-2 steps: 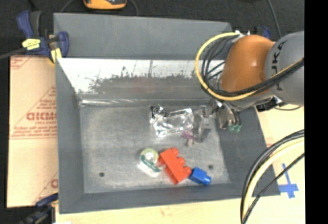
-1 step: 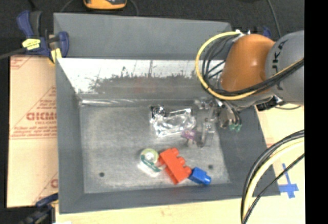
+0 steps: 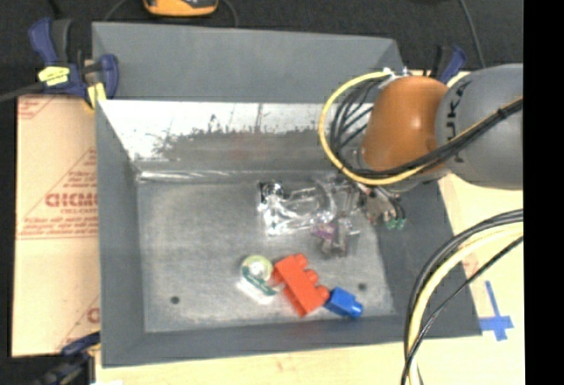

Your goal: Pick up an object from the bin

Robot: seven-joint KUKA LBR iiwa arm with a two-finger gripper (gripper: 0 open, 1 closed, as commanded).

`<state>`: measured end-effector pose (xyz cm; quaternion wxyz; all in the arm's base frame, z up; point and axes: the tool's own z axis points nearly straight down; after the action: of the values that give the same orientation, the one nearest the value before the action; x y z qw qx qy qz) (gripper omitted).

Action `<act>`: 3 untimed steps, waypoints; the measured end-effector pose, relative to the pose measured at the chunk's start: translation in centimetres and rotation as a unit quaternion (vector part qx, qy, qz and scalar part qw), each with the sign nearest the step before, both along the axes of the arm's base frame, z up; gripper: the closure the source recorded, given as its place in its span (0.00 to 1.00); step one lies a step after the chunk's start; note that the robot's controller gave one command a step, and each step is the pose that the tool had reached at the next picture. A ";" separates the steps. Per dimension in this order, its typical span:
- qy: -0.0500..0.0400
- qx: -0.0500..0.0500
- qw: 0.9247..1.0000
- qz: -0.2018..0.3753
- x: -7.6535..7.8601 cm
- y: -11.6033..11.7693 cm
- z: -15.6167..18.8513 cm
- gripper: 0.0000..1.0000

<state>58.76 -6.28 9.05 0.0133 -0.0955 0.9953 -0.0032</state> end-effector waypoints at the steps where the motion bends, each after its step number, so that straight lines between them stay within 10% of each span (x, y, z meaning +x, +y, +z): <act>1: -0.003 0.002 1.000 0.000 0.2 0.2 0.1 1.00; 2: 0.006 0.001 1.000 0.008 4.7 -0.2 13.3 1.00; 3: 0.011 0.002 1.000 0.008 4.4 -0.2 12.7 0.00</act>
Offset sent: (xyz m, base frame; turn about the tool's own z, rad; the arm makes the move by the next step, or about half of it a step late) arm 0.0000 0.0000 0.0000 0.0000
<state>63.19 -6.47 21.73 0.0026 -0.1030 0.9947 -0.0002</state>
